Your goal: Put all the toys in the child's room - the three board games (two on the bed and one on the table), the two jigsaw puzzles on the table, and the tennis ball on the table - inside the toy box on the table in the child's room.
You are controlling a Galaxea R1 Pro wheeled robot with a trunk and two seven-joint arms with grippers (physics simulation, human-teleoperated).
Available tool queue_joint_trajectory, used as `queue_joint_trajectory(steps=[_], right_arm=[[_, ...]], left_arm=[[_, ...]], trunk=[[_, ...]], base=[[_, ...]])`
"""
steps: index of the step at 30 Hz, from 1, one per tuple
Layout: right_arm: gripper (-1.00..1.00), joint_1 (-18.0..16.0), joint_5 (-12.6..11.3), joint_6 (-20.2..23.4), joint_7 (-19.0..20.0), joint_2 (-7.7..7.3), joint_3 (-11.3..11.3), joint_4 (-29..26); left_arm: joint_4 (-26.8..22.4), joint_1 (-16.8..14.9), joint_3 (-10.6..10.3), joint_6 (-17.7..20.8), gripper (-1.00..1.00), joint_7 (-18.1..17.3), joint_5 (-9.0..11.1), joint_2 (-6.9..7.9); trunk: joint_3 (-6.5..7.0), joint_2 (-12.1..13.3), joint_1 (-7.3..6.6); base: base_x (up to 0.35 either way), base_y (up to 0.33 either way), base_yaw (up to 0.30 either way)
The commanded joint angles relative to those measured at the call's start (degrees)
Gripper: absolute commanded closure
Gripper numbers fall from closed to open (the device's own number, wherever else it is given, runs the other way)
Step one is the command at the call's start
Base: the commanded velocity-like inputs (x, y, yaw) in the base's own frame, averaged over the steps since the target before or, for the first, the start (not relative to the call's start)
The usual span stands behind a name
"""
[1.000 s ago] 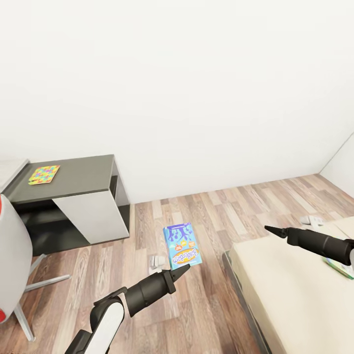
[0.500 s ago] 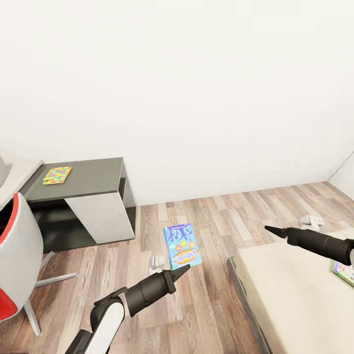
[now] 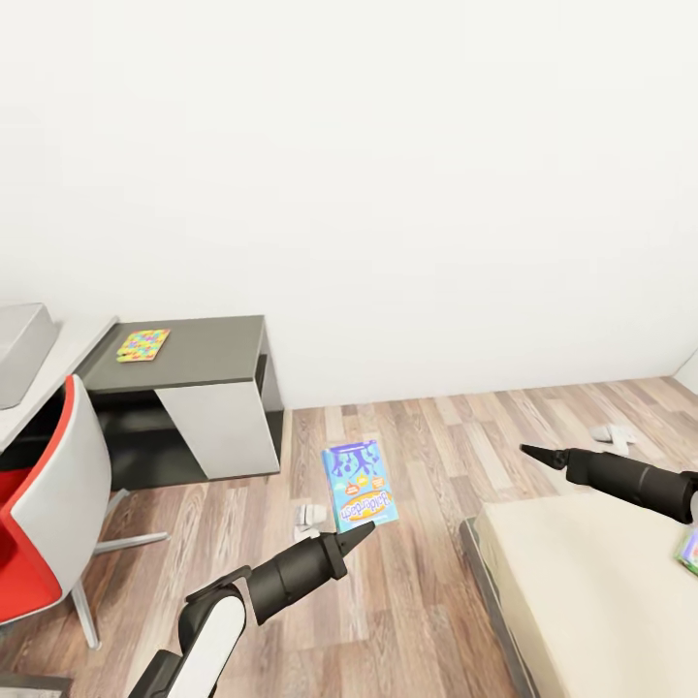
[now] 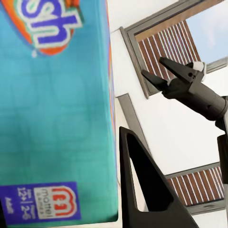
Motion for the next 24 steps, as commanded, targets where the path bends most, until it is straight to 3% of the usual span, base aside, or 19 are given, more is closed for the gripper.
queue_joint_trajectory(steps=[1,11,24], right_arm=[[-1.0,0.0,0.2,0.3,0.5,-0.01,-0.1,0.0],[-1.0,0.0,0.2,0.3,1.2,0.02,-0.1,0.0],[-1.0,0.0,0.2,0.3,1.3,0.06,-0.3,0.0]], left_arm=[[0.0,0.0,0.0,0.4,1.0,0.0,0.4,-0.02],[0.0,0.0,0.0,0.4,1.0,-0.1,0.3,-0.06],[0.1,0.0,0.0,0.6,1.0,0.1,0.3,-0.25]], trunk=[[0.19,0.3,-0.2],[2.85,4.3,-2.39],[3.99,4.3,-2.39]], base=[[0.0,0.0,0.146],[0.0,0.0,0.147],[0.0,0.0,0.146]])
